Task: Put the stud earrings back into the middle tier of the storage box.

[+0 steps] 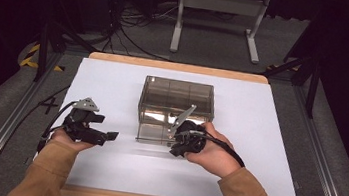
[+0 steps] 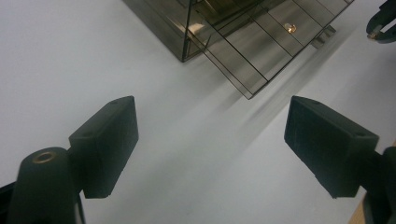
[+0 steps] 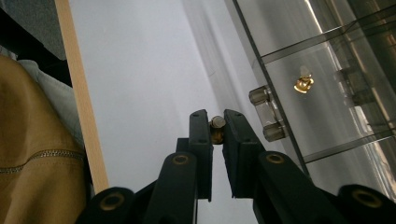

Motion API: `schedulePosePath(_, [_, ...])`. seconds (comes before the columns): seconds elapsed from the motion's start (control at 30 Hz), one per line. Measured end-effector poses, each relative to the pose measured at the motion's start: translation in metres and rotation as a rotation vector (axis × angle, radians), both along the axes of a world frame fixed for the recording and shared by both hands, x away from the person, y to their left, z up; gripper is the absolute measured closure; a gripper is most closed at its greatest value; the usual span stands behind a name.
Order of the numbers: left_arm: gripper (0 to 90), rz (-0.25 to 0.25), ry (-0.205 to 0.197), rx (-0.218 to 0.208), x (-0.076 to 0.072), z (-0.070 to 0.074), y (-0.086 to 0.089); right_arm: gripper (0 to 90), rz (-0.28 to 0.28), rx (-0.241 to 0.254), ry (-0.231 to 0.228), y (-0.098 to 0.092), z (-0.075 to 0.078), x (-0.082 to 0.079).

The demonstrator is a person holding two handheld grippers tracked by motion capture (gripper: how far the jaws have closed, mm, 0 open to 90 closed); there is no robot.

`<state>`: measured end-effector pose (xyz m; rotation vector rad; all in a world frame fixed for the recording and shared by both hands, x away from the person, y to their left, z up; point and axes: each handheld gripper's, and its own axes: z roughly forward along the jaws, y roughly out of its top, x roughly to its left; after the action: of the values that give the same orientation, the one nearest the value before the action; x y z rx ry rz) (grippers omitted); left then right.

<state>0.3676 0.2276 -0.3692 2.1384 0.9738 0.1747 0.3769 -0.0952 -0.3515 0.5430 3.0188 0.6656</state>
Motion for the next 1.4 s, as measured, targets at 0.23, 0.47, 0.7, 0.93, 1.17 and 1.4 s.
schedulePosePath(0.23, [18.0, -0.001, 0.001, 0.002, 0.000, 0.000, 0.000, 82.5, -0.016, 0.010, -0.029, 0.001, 0.007, 0.008])
schedulePosePath(0.47, [18.0, -0.001, -0.001, 0.001, 0.000, 0.000, 0.000, 82.4, -0.046, 0.006, -0.048, 0.001, 0.012, 0.016])
schedulePosePath(0.7, [18.0, -0.001, 0.000, 0.002, 0.000, 0.000, 0.001, 82.4, -0.079, 0.009, -0.045, 0.000, 0.010, 0.025])
schedulePosePath(0.93, [18.1, -0.001, 0.001, -0.003, 0.000, 0.000, 0.001, 82.4, -0.112, 0.005, -0.044, -0.003, 0.009, 0.033])
schedulePosePath(1.17, [18.0, -0.004, 0.003, -0.002, 0.000, 0.000, 0.001, 82.4, -0.136, -0.011, -0.040, -0.003, 0.006, 0.039])
schedulePosePath(1.4, [18.0, -0.007, 0.007, -0.001, 0.000, 0.001, 0.002, 82.4, -0.166, -0.036, -0.034, -0.002, 0.003, 0.044])
